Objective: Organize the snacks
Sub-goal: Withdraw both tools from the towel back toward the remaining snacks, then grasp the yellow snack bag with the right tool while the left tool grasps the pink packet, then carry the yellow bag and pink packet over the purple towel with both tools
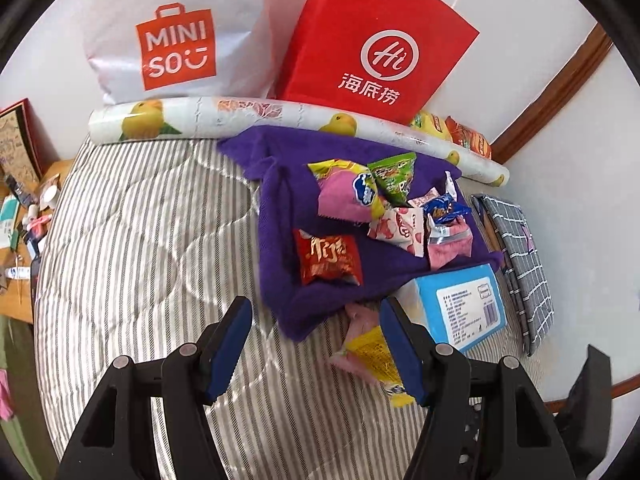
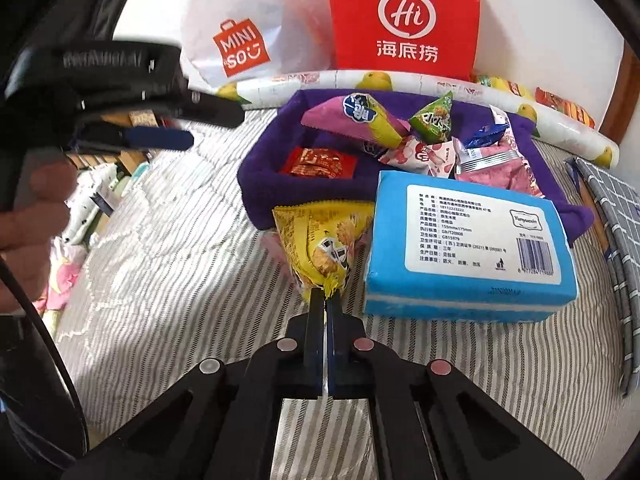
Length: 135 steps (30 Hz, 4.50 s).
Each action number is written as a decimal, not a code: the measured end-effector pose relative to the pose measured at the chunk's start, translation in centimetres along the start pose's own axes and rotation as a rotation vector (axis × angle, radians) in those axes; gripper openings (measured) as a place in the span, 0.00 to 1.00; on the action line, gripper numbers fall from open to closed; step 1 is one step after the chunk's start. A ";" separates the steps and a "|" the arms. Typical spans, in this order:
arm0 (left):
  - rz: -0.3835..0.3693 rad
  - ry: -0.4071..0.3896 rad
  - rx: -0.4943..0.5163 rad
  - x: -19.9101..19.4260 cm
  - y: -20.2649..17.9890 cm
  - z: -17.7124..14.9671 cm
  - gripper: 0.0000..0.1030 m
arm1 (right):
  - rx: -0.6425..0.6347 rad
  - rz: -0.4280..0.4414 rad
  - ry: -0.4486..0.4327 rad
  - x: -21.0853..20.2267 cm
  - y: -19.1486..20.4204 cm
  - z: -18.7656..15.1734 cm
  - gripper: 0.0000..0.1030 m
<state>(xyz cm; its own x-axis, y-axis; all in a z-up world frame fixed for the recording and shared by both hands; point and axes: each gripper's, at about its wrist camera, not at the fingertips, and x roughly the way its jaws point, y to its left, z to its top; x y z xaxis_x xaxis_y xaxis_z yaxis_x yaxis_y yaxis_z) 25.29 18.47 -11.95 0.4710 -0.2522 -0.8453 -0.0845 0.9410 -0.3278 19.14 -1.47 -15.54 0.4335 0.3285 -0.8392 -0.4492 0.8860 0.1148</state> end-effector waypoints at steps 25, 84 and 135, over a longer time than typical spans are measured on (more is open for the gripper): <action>0.035 0.021 -0.018 -2.0 -1.4 -6.6 0.62 | 0.056 -0.037 0.040 -5.6 -4.8 -8.7 0.38; 0.141 -0.014 0.168 2.0 -4.8 -7.1 0.26 | 0.208 -0.043 -0.097 -6.1 -10.4 -6.2 0.38; 0.097 -0.123 0.113 1.4 -7.7 7.0 0.26 | 0.102 -0.035 -0.290 -3.4 -11.5 13.8 0.38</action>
<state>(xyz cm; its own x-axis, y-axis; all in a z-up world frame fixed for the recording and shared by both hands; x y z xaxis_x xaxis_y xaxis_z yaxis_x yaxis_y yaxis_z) 32.77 12.45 -7.62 0.5696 -0.1357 -0.8106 -0.0393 0.9806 -0.1918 33.60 -8.24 -6.70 0.6589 0.3642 -0.6582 -0.3560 0.9218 0.1536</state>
